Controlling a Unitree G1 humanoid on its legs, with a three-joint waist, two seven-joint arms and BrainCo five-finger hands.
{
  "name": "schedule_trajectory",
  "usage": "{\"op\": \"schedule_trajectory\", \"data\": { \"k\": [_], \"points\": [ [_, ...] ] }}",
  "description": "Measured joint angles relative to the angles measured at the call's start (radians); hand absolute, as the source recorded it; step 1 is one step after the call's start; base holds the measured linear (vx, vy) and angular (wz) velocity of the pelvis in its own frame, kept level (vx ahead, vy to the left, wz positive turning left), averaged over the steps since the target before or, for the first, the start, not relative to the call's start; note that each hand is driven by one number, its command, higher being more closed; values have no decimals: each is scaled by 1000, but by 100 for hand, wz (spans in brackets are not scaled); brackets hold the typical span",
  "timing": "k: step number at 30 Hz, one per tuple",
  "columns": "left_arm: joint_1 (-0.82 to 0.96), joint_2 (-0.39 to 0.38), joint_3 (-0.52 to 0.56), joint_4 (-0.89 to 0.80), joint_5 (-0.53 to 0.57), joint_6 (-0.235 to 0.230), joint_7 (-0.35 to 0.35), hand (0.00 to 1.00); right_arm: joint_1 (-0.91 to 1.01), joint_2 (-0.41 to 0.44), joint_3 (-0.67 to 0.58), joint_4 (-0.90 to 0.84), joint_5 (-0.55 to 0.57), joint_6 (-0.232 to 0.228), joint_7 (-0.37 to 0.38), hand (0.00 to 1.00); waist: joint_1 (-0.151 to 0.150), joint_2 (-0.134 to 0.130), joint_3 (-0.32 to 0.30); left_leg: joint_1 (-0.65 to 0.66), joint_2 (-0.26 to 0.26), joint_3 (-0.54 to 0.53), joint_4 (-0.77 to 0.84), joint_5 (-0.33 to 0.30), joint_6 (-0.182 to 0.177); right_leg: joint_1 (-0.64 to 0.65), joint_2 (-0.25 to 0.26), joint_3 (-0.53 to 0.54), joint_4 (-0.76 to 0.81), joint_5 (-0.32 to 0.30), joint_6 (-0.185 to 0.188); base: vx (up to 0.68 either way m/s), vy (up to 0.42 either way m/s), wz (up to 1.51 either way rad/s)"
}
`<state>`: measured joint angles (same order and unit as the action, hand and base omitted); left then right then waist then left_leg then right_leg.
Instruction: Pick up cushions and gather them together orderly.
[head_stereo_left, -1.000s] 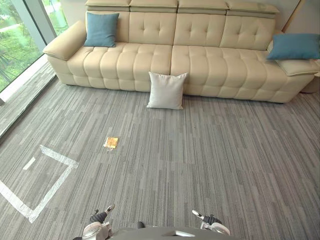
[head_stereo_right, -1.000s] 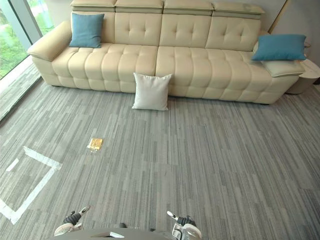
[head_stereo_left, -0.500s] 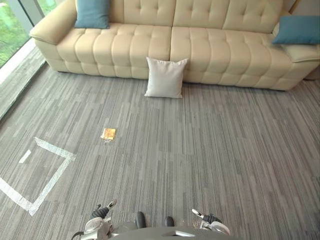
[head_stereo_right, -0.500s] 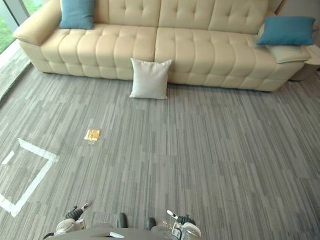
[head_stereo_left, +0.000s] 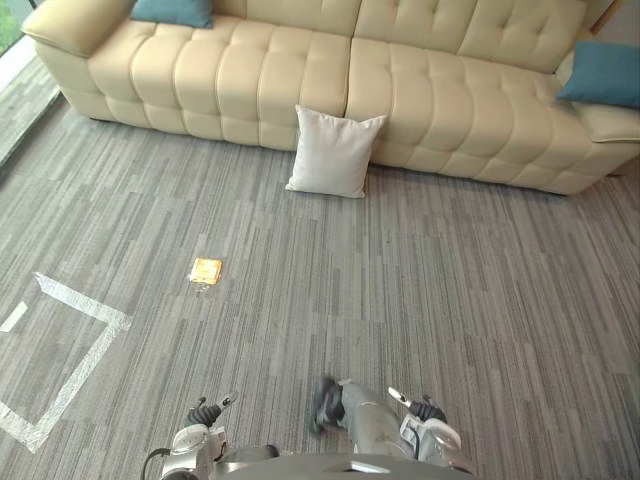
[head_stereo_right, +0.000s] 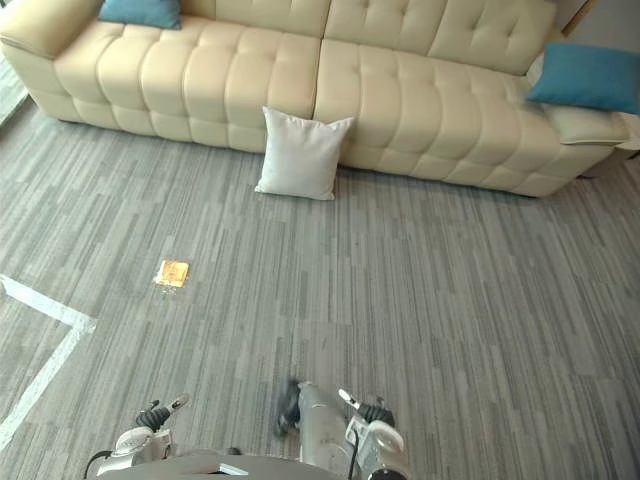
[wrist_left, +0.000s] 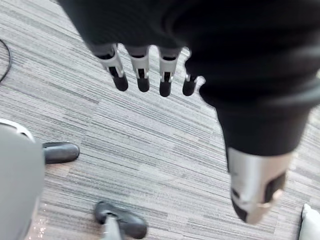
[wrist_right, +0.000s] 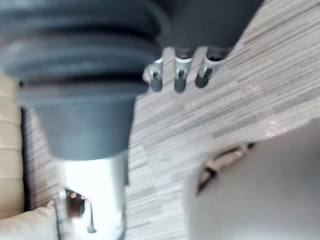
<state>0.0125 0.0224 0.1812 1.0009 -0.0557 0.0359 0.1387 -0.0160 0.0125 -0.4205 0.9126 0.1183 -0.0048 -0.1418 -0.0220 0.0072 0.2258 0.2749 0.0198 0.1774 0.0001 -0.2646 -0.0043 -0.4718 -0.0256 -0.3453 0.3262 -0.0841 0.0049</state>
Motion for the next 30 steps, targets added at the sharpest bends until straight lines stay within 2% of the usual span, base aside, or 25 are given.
{"op": "schedule_trajectory", "data": {
  "k": [1,2,3,4,5,6,7,8,9,10,12,13,15,16,18,19,21,22,23,24,25,26,27,29,30],
  "points": [
    [0,-6,-9,0,0,0,-1,0,11,-2,0,-17,3,0,0,0,-6,-5,1,33,-2,-37,9,-20,-33,1,-7,22,-80,56,-10,764,-210,118],
    [6,-15,-6,-3,0,-1,-2,0,24,1,7,-32,6,0,0,0,-8,-16,3,73,-3,-71,27,-39,-56,10,-20,66,-89,170,-53,679,-221,93],
    [5,-18,-4,-4,0,-1,-1,0,25,2,9,-34,8,-1,1,0,-13,-14,2,84,10,-81,45,-44,-61,19,-22,62,-60,223,-69,556,-210,60],
    [-2,-25,2,-5,0,-1,-1,0,13,-7,7,-44,10,-3,2,0,-13,19,6,67,41,-91,89,-39,-66,7,-11,43,0,155,-69,536,-252,31],
    [-5,-36,6,-8,0,-3,-2,0,9,-7,6,-51,11,-6,3,0,-13,29,7,50,52,-94,125,-29,-84,1,-10,34,34,129,-82,776,-388,10],
    [-2,-60,26,-8,0,-7,-2,0,4,-2,5,-58,10,-10,5,0,-10,40,11,39,75,-94,212,27,-103,6,2,26,120,49,-114,771,-394,1],
    [-1,-61,43,-13,-2,-9,-2,0,5,0,5,-65,10,-8,6,0,-13,43,13,26,84,-96,257,59,-98,21,10,25,138,22,-120,744,-363,-10],
    [-1,-66,55,-20,-10,-10,-2,0,8,2,9,-72,9,-6,7,0,-18,44,13,-16,99,-105,399,132,-98,62,24,24,143,-22,-123,574,-249,-6],
    [-1,-74,62,-33,-21,-10,-2,0,11,6,13,-75,9,0,7,0,-26,46,12,-80,108,-130,559,230,-120,104,32,24,130,-53,-129,544,-211,-4],
    [-1,-81,64,-42,-26,-10,-2,0,11,7,16,-76,10,1,6,0,-26,48,13,-121,121,-140,661,262,-141,127,36,26,121,-69,-130,516,-177,-1],
    [-1,-100,79,-73,-52,-12,-2,0,11,8,17,-80,12,0,0,0,-28,58,23,-251,188,-91,918,245,-147,212,69,35,79,-99,-134,409,-132,-6],
    [-2,-101,90,-93,-62,-13,-2,0,12,9,18,-80,14,1,-2,0,-20,56,30,-319,225,-55,1029,194,-122,269,86,48,55,-117,-136,358,-99,-19],
    [-5,-98,94,-126,-78,-17,0,0,19,10,35,-79,37,1,-13,0,7,49,34,-421,246,-9,1099,117,-86,349,96,70,15,-142,-144,367,-60,-30],
    [-6,-96,93,-151,-87,-23,0,0,21,11,60,-78,53,1,-14,0,23,42,38,-536,244,40,1058,58,-69,425,97,94,-44,-150,-136,328,-5,-32],
    [-4,-90,92,-167,-95,-26,-1,0,21,19,70,-79,54,2,-14,0,39,36,39,-609,238,100,914,26,-48,495,94,128,-98,-152,-120,403,43,-50],
    [-1,-94,94,-169,-95,-30,-1,0,20,21,87,-81,54,3,-13,0,47,37,39,-634,220,111,774,20,-48,543,87,156,-124,-149,-88,530,114,-68],
    [3,-95,102,-169,-96,-35,-1,0,22,28,86,-80,54,4,-12,0,61,32,36,-640,183,90,584,32,-64,595,70,199,-144,-164,-62,498,149,-75],
    [12,-95,104,-172,-96,-37,0,0,33,29,93,-80,53,4,-12,0,73,28,27,-638,154,47,419,76,-81,627,51,243,-166,-187,-23,536,239,-117],
    [23,-92,114,-174,-96,-37,1,0,40,28,106,-80,52,5,-11,0,77,24,13,-641,143,17,337,126,-68,656,32,285,-175,-210,12,553,282,-124],
    [26,-89,115,-172,-96,-36,1,0,41,28,108,-80,52,6,-11,0,81,19,2,-641,142,15,336,173,-55,666,23,305,-179,-219,26,623,357,-119],
    [38,-83,123,-161,-96,-35,1,0,56,30,115,-79,50,9,-11,0,81,17,-36,-640,135,16,364,285,-24,669,-3,344,-166,-229,48,648,381,-88],
    [37,-66,134,-157,-96,-35,1,0,66,44,124,-77,49,9,-11,0,74,-21,-52,-642,123,56,404,241,-3,650,-34,362,-128,-224,59,872,513,-117],
    [36,-48,135,-151,-97,-36,1,0,62,55,134,-68,42,13,-5,0,88,-58,-65,-608,122,121,429,177,15,593,-74,377,-14,-192,106,599,352,-91],
    [33,-39,133,-136,-99,-35,0,0,59,57,143,-70,38,15,2,0,96,-66,-64,-566,122,152,432,146,26,552,-82,387,104,-154,115,410,262,-73],
    [32,-31,132,-108,-100,-32,0,0,52,53,145,-71,32,14,5,0,89,-60,-61,-486,122,174,422,117,44,481,-95,392,317,-57,131,457,294,-55]
  ]
}}
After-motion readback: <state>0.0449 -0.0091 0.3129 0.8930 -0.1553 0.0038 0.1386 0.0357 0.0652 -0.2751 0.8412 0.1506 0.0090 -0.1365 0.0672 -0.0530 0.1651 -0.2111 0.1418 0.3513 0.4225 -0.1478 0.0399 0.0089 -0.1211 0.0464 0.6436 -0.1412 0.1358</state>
